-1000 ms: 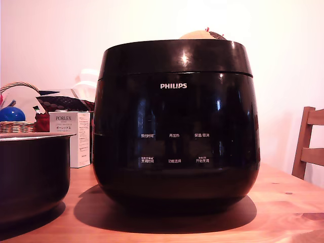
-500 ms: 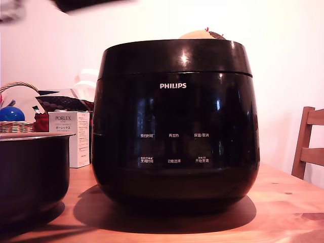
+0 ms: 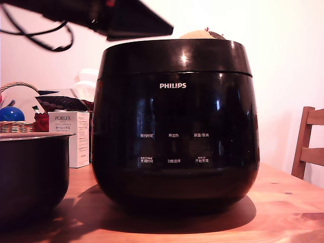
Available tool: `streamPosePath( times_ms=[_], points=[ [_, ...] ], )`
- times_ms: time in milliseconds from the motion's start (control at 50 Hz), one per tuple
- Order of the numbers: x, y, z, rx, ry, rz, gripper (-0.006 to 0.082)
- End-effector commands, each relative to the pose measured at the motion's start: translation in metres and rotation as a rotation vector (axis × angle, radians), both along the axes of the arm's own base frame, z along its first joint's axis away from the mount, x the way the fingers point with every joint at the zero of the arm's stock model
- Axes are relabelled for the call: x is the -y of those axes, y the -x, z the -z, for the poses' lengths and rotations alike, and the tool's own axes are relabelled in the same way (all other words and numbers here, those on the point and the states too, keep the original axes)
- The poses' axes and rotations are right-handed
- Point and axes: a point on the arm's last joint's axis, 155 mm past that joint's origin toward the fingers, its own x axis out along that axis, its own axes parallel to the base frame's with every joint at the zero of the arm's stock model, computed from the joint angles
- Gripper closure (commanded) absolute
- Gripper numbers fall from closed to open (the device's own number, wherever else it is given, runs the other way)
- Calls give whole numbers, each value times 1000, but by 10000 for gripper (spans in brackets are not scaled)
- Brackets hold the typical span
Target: Open the rice cooker by pressing the large metal button on the top of its lid with medium force
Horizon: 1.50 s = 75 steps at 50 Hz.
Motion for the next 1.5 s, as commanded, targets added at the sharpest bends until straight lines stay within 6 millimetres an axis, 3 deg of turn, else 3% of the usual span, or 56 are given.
streamPosePath(
  times_ms=[0, 340, 800, 1240, 1480],
  points=[
    [5, -1, 10, -16, -17, 8, 787],
    [8, -3, 46, -112, -98, 2, 787],
    [-15, 4, 102, -224, -307, -50, 787],
    [-23, 1, 112, -238, -352, -90, 787],
    [-4, -9, 71, -154, -194, -69, 787]
  ],
)
